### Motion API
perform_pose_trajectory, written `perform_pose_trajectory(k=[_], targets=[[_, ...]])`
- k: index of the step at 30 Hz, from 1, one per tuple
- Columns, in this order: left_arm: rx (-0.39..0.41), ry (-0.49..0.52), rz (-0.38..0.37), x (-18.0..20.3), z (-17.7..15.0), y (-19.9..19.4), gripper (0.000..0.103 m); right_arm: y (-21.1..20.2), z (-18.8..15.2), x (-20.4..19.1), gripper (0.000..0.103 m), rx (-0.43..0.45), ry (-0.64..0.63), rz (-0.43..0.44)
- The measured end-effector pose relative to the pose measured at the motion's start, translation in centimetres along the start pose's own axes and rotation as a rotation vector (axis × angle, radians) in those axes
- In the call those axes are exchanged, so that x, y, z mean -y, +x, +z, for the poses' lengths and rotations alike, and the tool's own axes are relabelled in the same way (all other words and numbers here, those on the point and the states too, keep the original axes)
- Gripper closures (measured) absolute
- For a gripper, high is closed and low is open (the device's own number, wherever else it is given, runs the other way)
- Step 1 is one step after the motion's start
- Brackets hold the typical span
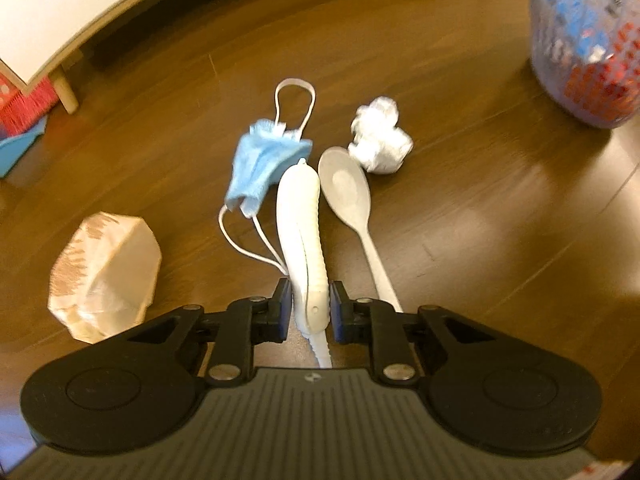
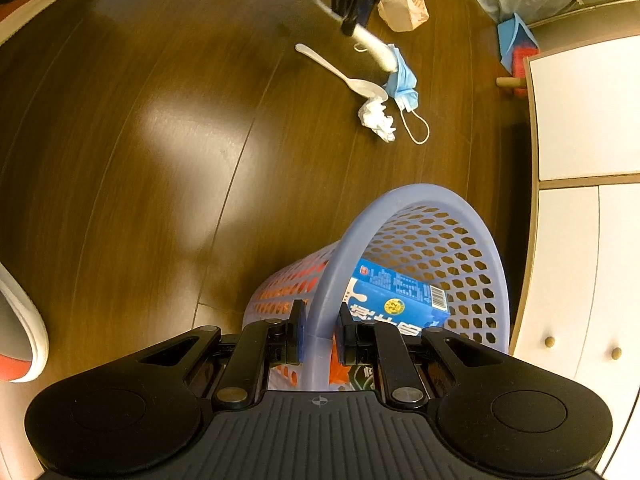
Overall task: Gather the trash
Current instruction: 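Close the left gripper on the white toothbrush handle, then lift the toothbrush with the left gripper and carry it over the basket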
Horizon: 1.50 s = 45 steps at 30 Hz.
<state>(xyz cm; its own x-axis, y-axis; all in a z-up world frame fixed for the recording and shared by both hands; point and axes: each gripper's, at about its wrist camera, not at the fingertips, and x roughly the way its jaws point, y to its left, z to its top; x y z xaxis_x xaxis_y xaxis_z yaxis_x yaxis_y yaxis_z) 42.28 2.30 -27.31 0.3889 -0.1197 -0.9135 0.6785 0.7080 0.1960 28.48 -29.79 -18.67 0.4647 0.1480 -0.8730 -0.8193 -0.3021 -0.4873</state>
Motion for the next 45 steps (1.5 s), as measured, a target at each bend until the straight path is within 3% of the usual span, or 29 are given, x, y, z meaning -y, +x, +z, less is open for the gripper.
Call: perform_pose_trajectory(k=[12,23,32,45], targets=[[0.200,0.015,-0.041,1.1,5.2,-8.9,0.087,0.2,-0.2,-0.2,0.092,-0.004,-0.023,-0.007],[0.371,0.099,-0.133,6.3,12.2,-13.6,0.087,0.4,-0.3,-0.5,0.092,-0.006,-0.065,-0.015],[0.428,0.142,-0.182,9.5,15.3,-14.4,0.087,0.4,-0.7,-0.7,0.092,-0.003,-0.072,-0.017],[0.436,0.193,-0.206,10.7,15.3,-14.5,0.087,0.6,-1.1,-0.8,0.092,-0.009,-0.105,-0.019]])
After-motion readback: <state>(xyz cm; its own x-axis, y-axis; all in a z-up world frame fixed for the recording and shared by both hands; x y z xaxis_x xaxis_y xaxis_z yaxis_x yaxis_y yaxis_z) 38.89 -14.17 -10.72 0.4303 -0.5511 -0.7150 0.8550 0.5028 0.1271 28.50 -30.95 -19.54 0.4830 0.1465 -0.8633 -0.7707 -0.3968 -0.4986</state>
